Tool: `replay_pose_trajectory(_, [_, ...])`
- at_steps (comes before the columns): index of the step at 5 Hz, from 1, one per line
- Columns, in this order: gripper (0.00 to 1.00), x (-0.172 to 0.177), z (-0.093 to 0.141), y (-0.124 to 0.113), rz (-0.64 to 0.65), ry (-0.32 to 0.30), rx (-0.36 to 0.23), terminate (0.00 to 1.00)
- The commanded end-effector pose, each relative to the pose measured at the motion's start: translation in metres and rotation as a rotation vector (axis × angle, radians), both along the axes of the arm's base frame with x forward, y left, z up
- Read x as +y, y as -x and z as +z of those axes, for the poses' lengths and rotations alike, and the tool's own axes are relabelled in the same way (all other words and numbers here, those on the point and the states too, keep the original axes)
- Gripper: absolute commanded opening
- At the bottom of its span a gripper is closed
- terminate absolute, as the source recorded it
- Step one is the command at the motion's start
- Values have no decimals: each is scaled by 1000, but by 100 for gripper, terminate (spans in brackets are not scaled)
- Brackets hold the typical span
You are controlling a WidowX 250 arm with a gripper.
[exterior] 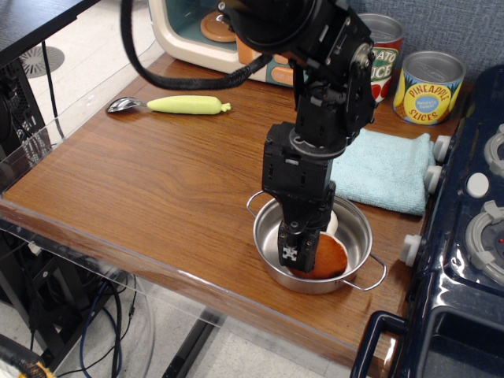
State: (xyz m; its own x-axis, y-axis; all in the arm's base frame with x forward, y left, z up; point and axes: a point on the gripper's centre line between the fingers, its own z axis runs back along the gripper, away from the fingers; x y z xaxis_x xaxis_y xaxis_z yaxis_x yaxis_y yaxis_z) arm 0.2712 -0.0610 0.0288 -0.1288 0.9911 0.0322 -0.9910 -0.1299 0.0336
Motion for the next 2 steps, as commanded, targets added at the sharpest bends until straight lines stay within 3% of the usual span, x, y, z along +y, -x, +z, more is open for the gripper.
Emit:
replay_pose_trajectory(1, [0,2,10,-4,4,-3,-53,0])
replay_pose_trajectory(2, [0,7,26,-1,41,12,-62,0])
